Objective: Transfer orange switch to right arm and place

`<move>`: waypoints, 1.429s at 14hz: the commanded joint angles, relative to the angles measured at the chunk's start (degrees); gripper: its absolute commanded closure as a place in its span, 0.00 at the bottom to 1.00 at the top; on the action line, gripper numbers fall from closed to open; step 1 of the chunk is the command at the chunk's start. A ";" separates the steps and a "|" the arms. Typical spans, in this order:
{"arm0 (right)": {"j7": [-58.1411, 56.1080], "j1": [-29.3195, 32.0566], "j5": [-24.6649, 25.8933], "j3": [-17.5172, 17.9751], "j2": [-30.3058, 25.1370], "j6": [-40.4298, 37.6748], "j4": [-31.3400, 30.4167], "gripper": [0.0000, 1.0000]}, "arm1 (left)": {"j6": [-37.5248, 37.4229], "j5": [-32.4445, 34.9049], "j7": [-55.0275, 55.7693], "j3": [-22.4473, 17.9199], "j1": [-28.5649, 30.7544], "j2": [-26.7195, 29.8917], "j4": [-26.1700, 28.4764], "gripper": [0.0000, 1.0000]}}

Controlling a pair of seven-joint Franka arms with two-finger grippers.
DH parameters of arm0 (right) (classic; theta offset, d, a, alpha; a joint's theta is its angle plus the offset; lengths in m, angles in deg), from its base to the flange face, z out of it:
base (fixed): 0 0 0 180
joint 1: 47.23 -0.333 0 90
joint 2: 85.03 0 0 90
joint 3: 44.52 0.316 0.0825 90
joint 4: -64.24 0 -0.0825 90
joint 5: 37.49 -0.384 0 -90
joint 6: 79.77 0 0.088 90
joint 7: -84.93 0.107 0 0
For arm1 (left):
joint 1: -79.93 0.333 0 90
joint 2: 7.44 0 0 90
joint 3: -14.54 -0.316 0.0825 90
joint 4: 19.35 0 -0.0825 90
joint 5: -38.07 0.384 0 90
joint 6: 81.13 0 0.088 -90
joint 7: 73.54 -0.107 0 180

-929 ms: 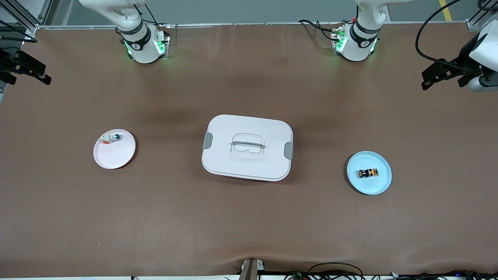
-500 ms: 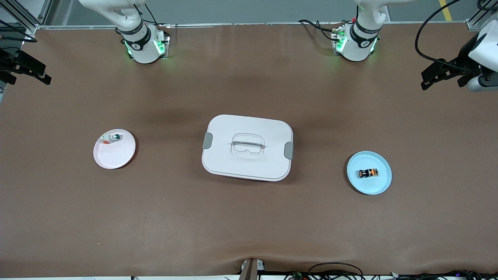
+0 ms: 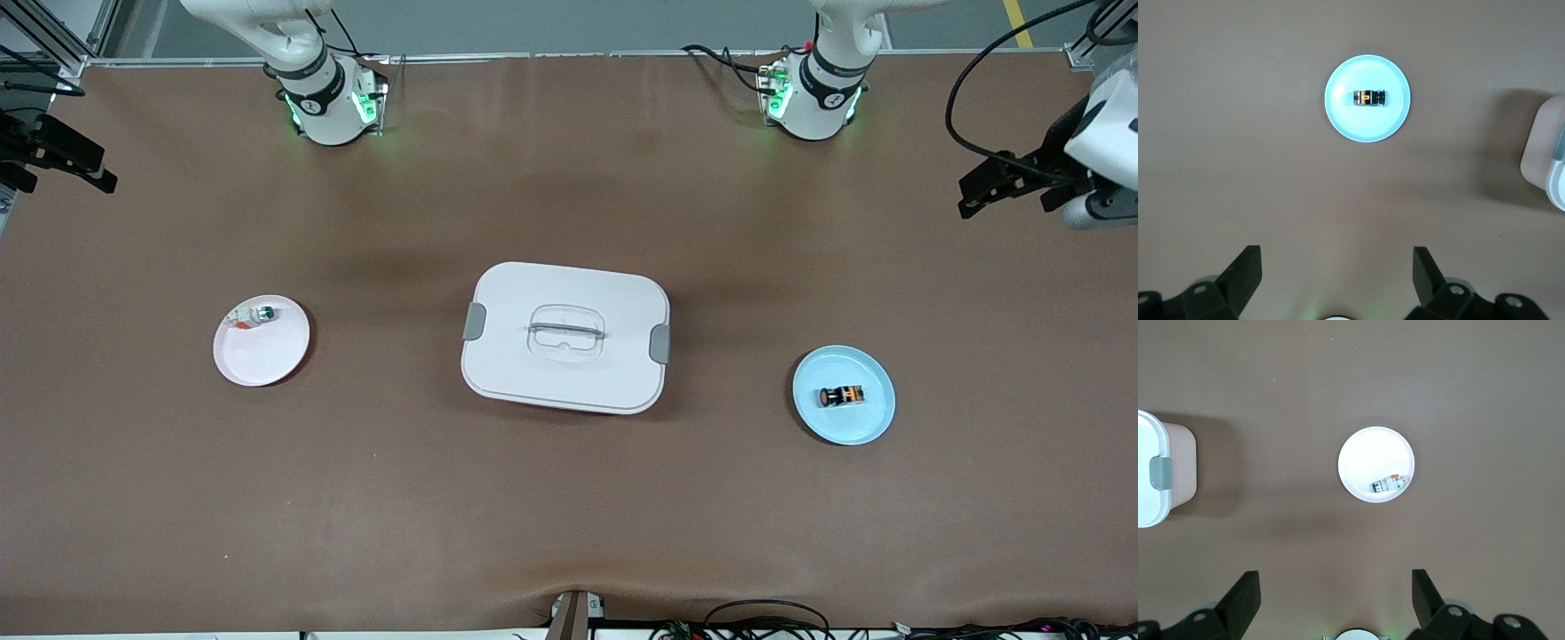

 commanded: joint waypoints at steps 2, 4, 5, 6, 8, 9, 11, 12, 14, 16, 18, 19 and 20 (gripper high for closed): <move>-0.64 -0.15 0.19 0.04 -1.54 0.04 -1.09 0.00 | 5.82 -0.06 0.42 0.06 -0.32 -2.77 1.57 0.00; -0.64 -0.15 0.19 0.04 -1.54 0.04 -1.09 0.00 | 11.17 0.11 0.86 -0.02 -0.15 -3.65 5.16 0.00; -0.64 -0.15 0.19 0.04 -1.54 0.04 -1.09 0.00 | 14.59 0.46 1.12 -0.02 -0.15 -3.74 7.62 0.00; -0.64 -0.06 0.19 0.04 -1.54 0.04 -1.09 0.00 | 18.28 0.55 1.13 -0.11 0.11 -3.74 10.43 0.00; -0.64 -0.06 0.19 0.04 -1.54 0.04 -1.09 0.00 | 24.62 0.55 1.21 -0.11 0.29 -3.91 14.92 0.00; -0.64 -0.06 0.19 0.04 -1.54 0.04 -1.09 0.00 | 26.91 0.55 1.21 -0.11 0.38 -4.87 16.33 0.00; -0.64 -0.06 0.19 0.04 -1.54 0.04 -1.09 0.00 | 29.73 0.64 1.21 -0.11 0.56 -7.51 16.96 0.00; -0.64 -0.06 0.19 0.04 -1.54 0.04 -1.09 0.00 | 31.49 0.73 1.21 -0.11 0.56 -8.83 17.48 0.00; -0.64 -0.06 0.19 0.04 -1.54 0.04 -1.09 0.00 | 37.62 0.90 1.21 -0.29 0.64 -11.37 19.76 0.00; -0.64 -0.06 0.19 0.04 -1.54 0.04 -1.09 0.00 | 44.04 0.90 1.21 -0.20 1.08 -14.80 21.09 0.00; -0.56 -0.15 0.37 0.04 -1.63 0.04 -1.01 0.00 | 48.62 0.90 1.21 -0.20 1.00 -18.66 21.27 0.00; -0.64 -0.15 0.37 0.04 -1.54 0.04 -1.01 0.00 | 50.64 0.90 1.21 -0.20 1.08 -20.42 21.18 0.00; -0.56 -0.23 0.45 0.04 -1.63 0.04 -1.01 0.00 | 52.14 0.90 1.21 -0.20 1.00 -22.35 21.09 0.00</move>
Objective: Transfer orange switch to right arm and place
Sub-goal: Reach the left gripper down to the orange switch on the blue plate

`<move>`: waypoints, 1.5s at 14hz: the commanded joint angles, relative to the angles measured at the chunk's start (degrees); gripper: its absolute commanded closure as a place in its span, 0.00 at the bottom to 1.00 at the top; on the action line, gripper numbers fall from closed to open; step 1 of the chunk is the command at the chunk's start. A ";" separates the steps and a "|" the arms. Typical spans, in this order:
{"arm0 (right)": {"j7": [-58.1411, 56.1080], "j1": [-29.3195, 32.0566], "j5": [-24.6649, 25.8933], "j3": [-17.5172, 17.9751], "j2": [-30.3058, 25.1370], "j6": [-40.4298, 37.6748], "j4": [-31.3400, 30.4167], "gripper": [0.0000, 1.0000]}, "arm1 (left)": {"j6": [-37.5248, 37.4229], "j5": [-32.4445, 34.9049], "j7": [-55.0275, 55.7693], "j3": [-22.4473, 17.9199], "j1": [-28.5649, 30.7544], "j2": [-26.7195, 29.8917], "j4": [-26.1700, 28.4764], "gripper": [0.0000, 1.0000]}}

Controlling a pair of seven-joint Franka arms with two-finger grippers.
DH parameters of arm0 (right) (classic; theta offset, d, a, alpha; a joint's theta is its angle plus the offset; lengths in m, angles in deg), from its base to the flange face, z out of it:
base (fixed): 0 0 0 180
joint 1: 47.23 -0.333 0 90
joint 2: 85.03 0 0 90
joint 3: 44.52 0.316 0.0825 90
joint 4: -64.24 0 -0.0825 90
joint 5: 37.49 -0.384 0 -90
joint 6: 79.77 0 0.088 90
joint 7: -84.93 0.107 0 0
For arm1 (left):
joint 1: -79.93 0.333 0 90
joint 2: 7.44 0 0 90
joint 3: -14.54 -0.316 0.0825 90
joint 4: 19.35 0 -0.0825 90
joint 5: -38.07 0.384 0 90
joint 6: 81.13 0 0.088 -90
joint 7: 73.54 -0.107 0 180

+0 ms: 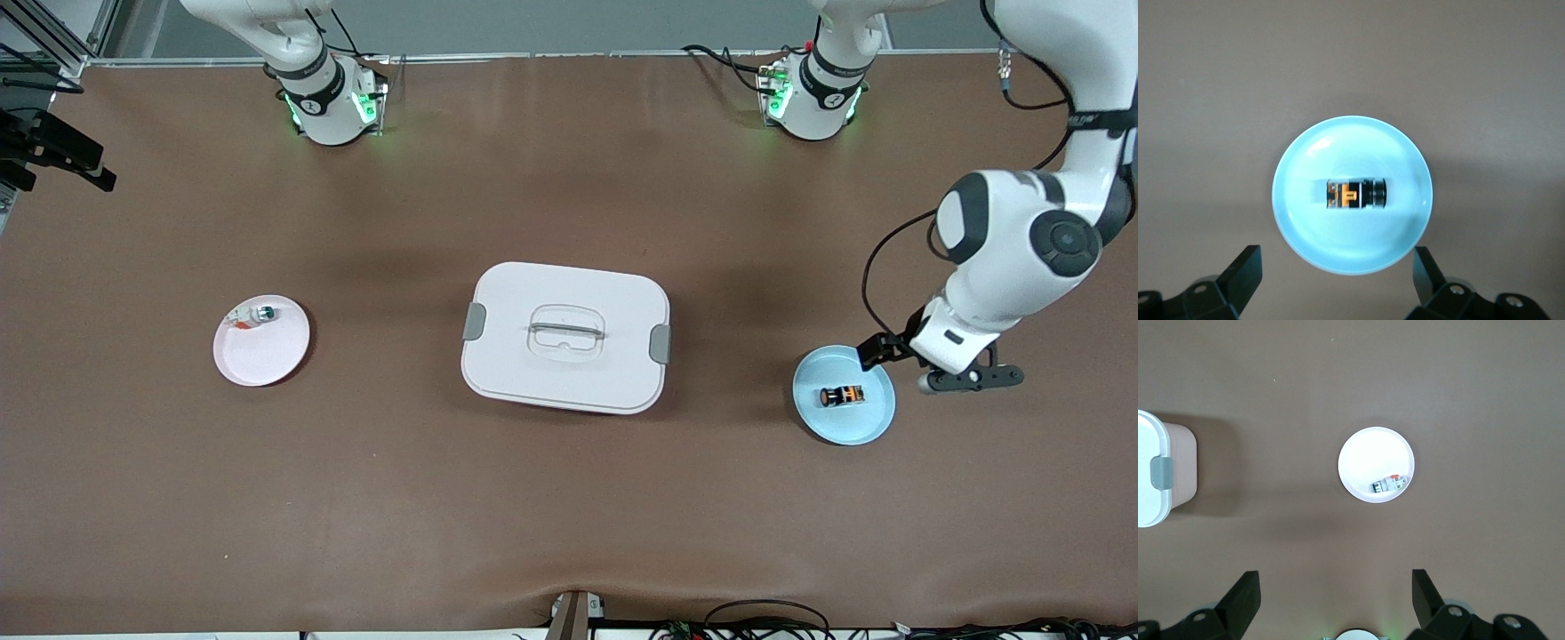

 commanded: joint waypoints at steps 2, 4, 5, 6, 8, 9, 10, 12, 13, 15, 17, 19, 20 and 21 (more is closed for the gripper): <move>-0.52 -0.23 0.60 0.02 -1.42 0.04 -0.95 0.00 | 6.95 0.89 0.87 0.20 0.19 -6.27 -0.32 0.00; -0.52 -0.23 0.60 0.02 -1.42 0.04 -0.95 0.00 | 9.32 0.89 0.78 0.11 0.19 -8.91 -0.50 0.00; -0.52 -0.23 0.60 0.02 -1.42 0.13 -0.95 0.00 | 10.82 0.89 0.78 0.11 0.19 -10.06 -0.58 0.00; -0.52 -0.23 0.60 0.02 -1.42 0.13 -0.95 0.00 | 12.05 0.89 0.78 0.02 0.19 -11.20 -0.67 0.00; -0.52 -0.23 0.60 0.11 -1.42 0.04 -0.95 0.00 | 13.90 0.89 0.78 0.02 0.10 -12.53 -0.85 0.00; -0.52 -0.23 0.60 0.11 -1.42 0.13 -0.95 0.00 | 14.08 0.89 0.78 0.02 0.10 -12.88 -0.85 0.00; -0.52 -0.23 0.60 0.02 -1.42 0.13 -0.95 0.00 | 14.26 0.89 0.78 0.02 0.01 -12.97 -0.93 0.00; -0.52 -0.23 0.60 0.02 -1.42 0.13 -0.95 0.00 | 15.31 0.89 0.78 0.02 -0.08 -13.93 -1.20 0.00; -0.52 -0.23 0.60 0.02 -1.42 0.13 -0.95 0.00 | 15.49 0.89 0.78 0.02 -0.08 -14.72 -1.37 0.00; -0.52 -0.23 0.60 0.02 -1.42 0.13 -0.95 0.00 | 16.01 0.89 0.78 0.02 -0.25 -15.16 -1.46 0.00; -0.52 -0.23 0.60 0.02 -1.42 0.13 -0.95 0.00 | 17.07 0.89 0.78 0.02 -0.34 -16.04 -1.55 0.00; -0.52 -0.23 0.60 0.02 -1.42 0.13 -0.95 0.00 | 17.16 0.98 0.70 0.11 -0.25 -16.40 -1.72 0.00; -0.52 -0.23 0.60 0.02 -1.42 0.13 -0.95 0.00 | 17.16 0.89 0.70 0.02 -0.16 -16.48 -1.73 0.00; -0.52 -0.23 0.60 0.02 -1.42 0.13 -1.03 0.00 | 17.16 0.89 0.70 0.02 -0.16 -16.57 -1.81 0.00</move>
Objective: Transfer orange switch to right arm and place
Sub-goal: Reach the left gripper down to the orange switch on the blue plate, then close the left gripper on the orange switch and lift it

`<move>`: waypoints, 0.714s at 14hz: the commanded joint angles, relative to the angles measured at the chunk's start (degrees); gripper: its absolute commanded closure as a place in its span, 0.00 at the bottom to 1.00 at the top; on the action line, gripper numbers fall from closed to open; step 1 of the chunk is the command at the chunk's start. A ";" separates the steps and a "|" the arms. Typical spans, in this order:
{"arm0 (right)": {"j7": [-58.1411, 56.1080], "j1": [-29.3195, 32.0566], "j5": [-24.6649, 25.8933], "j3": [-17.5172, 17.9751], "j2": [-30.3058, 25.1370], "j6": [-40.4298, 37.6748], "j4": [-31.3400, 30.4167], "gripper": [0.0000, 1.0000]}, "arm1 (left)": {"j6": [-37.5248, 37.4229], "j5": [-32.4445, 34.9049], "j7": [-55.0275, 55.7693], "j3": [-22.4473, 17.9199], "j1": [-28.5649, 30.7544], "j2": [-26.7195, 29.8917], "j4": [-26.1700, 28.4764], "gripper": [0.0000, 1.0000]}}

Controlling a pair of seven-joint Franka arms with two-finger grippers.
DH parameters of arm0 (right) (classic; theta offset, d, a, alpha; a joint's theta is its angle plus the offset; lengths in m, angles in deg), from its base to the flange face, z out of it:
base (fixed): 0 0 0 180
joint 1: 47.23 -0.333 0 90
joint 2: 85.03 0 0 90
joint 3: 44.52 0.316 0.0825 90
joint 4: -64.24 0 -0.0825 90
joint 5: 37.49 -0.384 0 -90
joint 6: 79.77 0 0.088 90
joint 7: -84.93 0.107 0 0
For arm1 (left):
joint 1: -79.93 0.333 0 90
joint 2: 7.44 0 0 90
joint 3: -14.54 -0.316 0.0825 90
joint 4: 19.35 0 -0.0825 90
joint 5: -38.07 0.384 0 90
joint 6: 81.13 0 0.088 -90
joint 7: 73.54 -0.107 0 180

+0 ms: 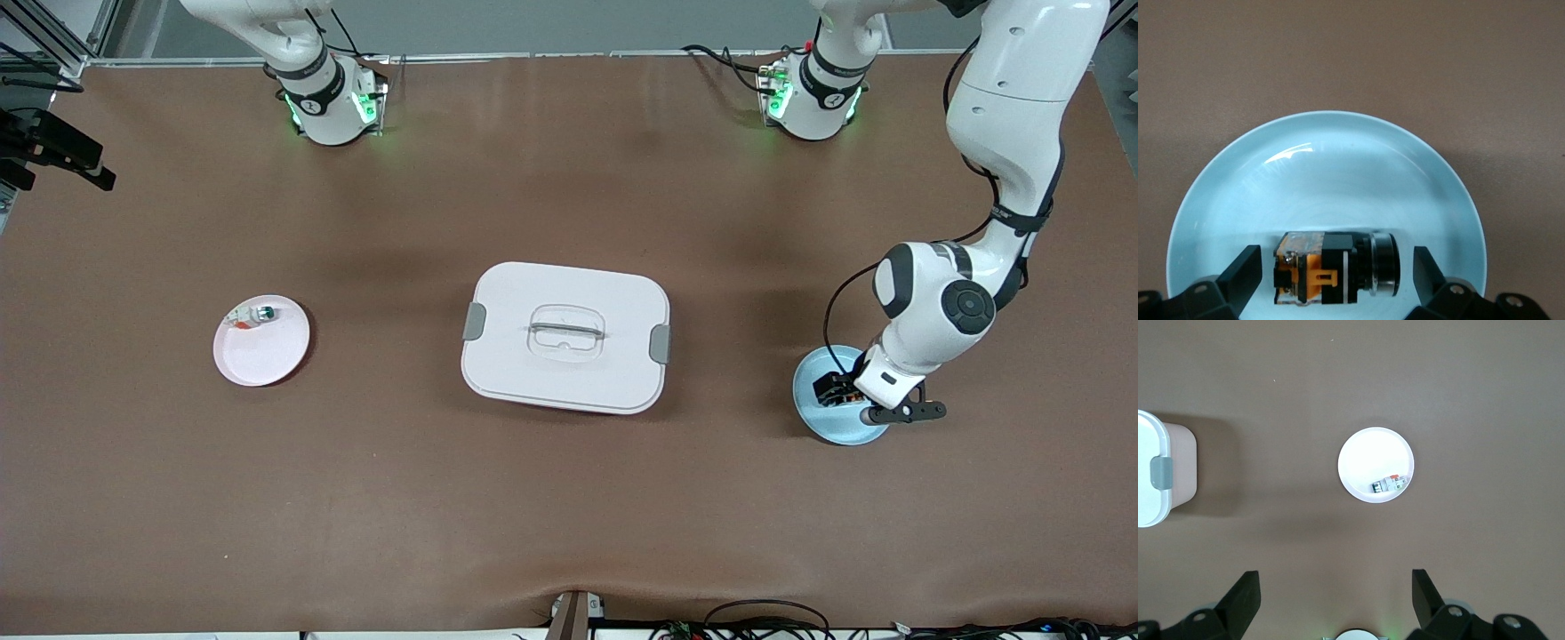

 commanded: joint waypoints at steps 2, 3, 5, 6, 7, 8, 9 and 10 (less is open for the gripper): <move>-0.51 -0.22 0.54 0.00 -1.33 0.13 -0.94 0.00 | 0.52 0.89 0.70 0.01 0.14 -1.30 -1.39 0.00; -0.51 -0.22 0.54 0.00 -1.33 0.13 -0.94 0.00 | 0.52 0.89 0.61 0.01 0.14 -1.65 -1.57 0.00; -0.51 -0.22 0.54 0.00 -1.33 0.13 -1.03 0.00 | 0.52 0.89 0.61 0.01 0.23 -2.09 -2.18 0.00; -0.51 -0.22 0.54 0.00 -1.33 0.13 -0.94 0.00 | 0.52 0.89 0.61 0.01 0.23 -2.26 -2.19 0.00; -0.51 -0.22 0.54 0.00 -1.33 0.13 -1.03 0.00 | 0.52 0.89 0.61 0.01 0.23 -2.35 -2.27 0.00; -0.51 -0.22 0.54 0.00 -1.33 0.13 -0.94 0.00 | 0.52 0.89 0.35 -0.08 0.23 -2.35 -2.28 0.04; -0.51 -0.22 0.54 0.00 -1.33 0.13 -1.03 0.00 | 0.52 0.89 0.26 -0.08 0.23 -2.44 -2.28 0.13; -0.51 -0.22 0.54 0.09 -1.33 0.13 -1.03 0.00 | 0.52 0.89 0.08 -0.08 0.23 -2.44 -2.28 0.28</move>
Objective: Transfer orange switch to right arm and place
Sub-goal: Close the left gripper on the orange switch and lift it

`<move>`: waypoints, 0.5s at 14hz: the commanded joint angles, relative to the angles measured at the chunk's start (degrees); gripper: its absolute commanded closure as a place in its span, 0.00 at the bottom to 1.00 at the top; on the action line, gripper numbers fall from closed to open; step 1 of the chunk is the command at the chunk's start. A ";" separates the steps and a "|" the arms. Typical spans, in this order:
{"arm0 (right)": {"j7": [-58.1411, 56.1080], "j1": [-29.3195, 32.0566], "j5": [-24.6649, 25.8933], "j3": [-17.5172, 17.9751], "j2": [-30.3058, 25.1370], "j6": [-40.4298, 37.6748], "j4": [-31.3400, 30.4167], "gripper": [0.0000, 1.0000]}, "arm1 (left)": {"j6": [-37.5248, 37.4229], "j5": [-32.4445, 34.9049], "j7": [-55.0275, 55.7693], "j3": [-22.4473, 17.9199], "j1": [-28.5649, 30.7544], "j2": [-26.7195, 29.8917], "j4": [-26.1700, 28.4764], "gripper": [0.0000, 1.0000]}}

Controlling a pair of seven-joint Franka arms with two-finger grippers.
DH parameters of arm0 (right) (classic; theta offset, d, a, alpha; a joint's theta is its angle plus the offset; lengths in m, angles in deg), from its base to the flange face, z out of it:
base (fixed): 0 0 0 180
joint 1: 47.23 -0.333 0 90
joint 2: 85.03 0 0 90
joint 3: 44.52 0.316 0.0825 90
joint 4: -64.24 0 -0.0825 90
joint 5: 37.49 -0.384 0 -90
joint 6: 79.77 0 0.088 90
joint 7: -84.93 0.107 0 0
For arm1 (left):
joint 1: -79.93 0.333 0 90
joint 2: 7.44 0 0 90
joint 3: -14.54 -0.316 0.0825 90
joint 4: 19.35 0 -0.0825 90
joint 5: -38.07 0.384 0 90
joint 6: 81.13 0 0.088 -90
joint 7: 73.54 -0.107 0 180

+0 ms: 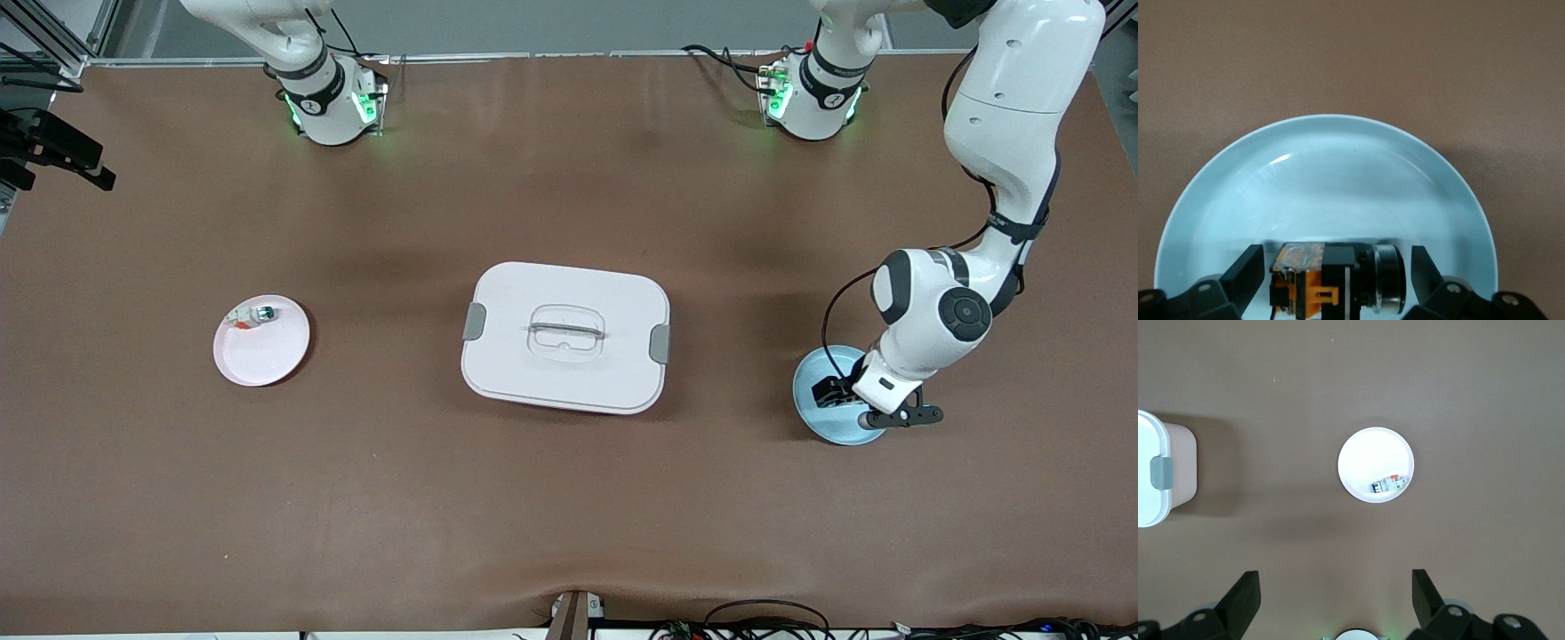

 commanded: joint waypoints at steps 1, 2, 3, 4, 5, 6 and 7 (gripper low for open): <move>-0.51 -0.22 0.54 0.00 -1.33 0.13 -1.03 0.00 | 0.51 0.89 0.17 -0.03 0.16 -0.65 -0.77 0.39; -0.51 -0.22 0.54 0.00 -1.33 0.13 -0.94 0.00 | 0.42 0.98 0.26 -0.03 0.16 -0.48 -0.77 0.53; -0.51 -0.22 0.54 0.00 -1.33 0.13 -1.03 0.00 | 0.25 0.98 0.34 -0.03 0.25 -0.39 -0.77 0.71; -0.51 -0.22 0.54 0.00 -1.33 0.13 -1.03 0.00 | 0.07 0.89 0.43 -0.03 0.25 -0.04 -0.68 0.88; -0.51 -0.22 0.54 0.00 -1.33 0.22 -1.03 0.00 | -0.10 0.98 0.43 0.05 0.25 0.40 -0.68 1.00; -0.51 -0.22 0.54 0.00 -1.33 0.22 -0.94 0.00 | -0.54 0.89 0.52 0.14 0.25 1.10 -0.68 1.00; -0.51 -0.22 0.54 0.09 -1.33 0.22 -1.03 0.00 | -1.68 0.98 0.52 0.23 0.16 1.98 -0.68 1.00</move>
